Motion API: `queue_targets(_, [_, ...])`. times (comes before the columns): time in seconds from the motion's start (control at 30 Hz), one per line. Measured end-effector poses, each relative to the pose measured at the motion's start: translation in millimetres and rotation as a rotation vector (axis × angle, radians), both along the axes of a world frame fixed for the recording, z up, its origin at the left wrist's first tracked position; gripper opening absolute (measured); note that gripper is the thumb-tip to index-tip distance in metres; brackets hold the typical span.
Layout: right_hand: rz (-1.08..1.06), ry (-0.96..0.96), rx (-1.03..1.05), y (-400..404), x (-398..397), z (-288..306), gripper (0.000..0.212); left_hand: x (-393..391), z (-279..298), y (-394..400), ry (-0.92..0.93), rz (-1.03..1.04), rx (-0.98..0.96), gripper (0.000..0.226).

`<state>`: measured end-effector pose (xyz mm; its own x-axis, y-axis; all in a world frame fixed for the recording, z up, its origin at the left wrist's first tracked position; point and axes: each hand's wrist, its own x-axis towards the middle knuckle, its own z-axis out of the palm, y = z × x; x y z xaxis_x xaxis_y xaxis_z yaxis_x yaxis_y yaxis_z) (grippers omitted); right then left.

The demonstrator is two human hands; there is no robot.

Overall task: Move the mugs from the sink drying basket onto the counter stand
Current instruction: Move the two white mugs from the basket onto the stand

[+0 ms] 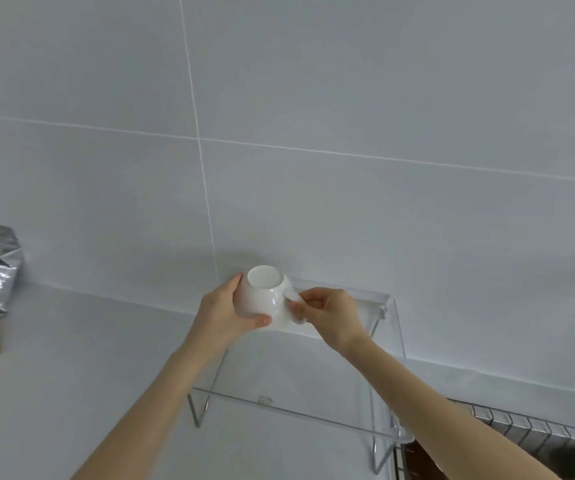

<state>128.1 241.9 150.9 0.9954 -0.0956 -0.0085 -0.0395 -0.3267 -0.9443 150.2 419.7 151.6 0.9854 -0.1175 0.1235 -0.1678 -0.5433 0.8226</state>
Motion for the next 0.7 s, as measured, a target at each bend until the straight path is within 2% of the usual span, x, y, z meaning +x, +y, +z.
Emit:
queue_targets(0.1, [-0.016, 0.000, -0.003, 10.5, 19.0, -8.5, 0.020, 18.0, -2.6, 7.8, -0.014, -0.006, 0.039, 0.074])
queue_targets(0.27, [-0.026, 0.025, 0.000, 18.1, 35.7, -22.2, 0.017, 34.6, -10.6, 14.0, -0.022, -0.037, 0.095, 0.061])
queue_targets(0.7, [-0.007, 0.035, -0.017, 25.2, 44.5, -37.2, 0.019, 44.0, -26.3, 19.7, -0.014, -0.022, 0.186, 0.056])
